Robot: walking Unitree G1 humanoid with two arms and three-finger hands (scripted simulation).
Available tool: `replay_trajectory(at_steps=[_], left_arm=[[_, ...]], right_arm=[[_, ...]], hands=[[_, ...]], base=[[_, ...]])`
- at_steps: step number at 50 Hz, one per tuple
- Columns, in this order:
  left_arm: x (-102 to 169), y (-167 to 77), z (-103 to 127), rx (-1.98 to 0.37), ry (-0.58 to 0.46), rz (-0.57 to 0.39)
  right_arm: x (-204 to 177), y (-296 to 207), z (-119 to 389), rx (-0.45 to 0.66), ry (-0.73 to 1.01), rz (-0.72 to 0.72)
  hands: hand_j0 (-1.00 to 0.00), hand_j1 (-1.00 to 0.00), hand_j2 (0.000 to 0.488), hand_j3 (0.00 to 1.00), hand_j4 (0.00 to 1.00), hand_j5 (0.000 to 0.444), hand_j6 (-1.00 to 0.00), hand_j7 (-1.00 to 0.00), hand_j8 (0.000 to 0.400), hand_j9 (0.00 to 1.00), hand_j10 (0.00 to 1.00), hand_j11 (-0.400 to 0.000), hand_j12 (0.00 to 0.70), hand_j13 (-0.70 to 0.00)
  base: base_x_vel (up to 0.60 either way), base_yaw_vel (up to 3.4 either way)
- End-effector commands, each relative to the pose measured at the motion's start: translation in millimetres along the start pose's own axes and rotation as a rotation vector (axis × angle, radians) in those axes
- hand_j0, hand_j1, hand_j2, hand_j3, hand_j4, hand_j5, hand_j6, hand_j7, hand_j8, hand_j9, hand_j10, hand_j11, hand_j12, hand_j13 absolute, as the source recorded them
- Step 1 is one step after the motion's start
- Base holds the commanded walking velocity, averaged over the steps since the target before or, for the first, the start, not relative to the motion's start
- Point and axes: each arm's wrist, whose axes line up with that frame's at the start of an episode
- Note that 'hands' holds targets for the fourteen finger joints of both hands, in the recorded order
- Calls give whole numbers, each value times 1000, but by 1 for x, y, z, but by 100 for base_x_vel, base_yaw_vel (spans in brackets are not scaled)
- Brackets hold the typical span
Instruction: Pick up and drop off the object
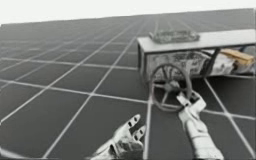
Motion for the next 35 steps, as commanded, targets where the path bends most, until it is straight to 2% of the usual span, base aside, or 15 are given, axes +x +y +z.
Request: replay_trajectory(at_steps=[1,35], left_arm=[[-3,3,0,-11,-16,-4],[-3,3,0,-11,-16,-4]], right_arm=[[-8,12,9,11,-34,41],[-8,12,9,11,-34,41]], hands=[[0,0,0,1000,1000,0,0,0,0,1000,1000,-400,0,-700],[0,0,0,1000,1000,0,0,0,0,1000,1000,-400,0,-700]], base=[[57,5],[57,6]])
